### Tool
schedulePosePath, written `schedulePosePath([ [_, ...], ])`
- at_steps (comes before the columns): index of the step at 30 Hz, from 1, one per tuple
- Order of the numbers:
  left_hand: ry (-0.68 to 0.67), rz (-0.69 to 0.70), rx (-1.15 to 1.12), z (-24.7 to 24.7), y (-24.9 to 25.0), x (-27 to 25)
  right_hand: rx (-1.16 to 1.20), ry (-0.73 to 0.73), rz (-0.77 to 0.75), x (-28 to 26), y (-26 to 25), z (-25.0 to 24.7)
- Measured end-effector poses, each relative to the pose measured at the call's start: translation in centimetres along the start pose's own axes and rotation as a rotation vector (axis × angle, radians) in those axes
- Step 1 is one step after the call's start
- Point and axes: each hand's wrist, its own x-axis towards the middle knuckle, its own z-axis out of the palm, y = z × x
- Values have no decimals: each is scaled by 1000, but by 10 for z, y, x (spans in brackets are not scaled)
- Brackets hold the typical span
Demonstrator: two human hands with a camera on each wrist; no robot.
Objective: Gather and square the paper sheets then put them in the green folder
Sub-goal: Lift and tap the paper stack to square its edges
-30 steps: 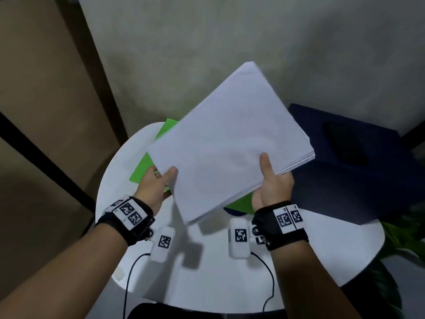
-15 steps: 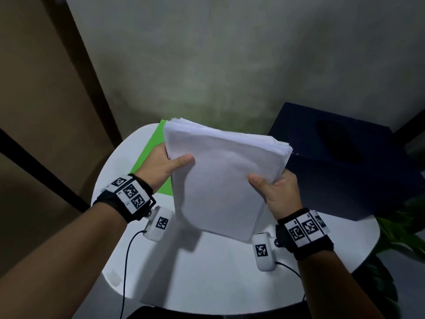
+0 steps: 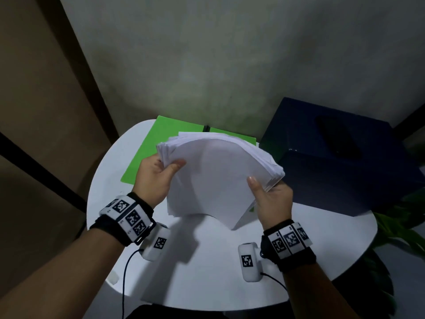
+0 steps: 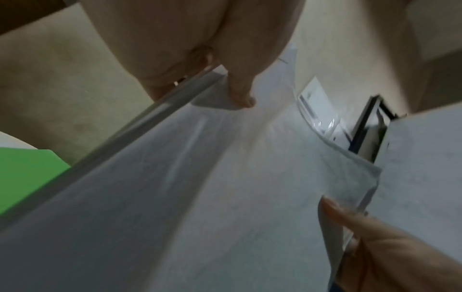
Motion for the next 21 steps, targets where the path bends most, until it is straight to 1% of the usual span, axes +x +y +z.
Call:
schedulePosePath([
  [3,-132,-59,-172,-4,0,-3,47,13,-66,0,-9,-2],
  [4,-177,-78,-199,-5,-2,-4,65,23,-97,0,-12,-2],
  [5,-192,-87,-211,-4,-2,-5,77,40,-134,1,-15,-1],
  [8,-126,-73,-214,1,3,-4,91,94,-204,5,-26,4],
  [10,-73,-68,-233,3,7,-2,70,127,-205,5,-30,6],
  [12,-48,-48,-214,5,9,-2,62,163,-197,4,-31,7],
  [16,-36,-33,-193,9,11,-1,117,224,-203,1,-30,10],
  [21,-34,-36,-217,10,13,-1,181,324,-231,2,-32,12],
])
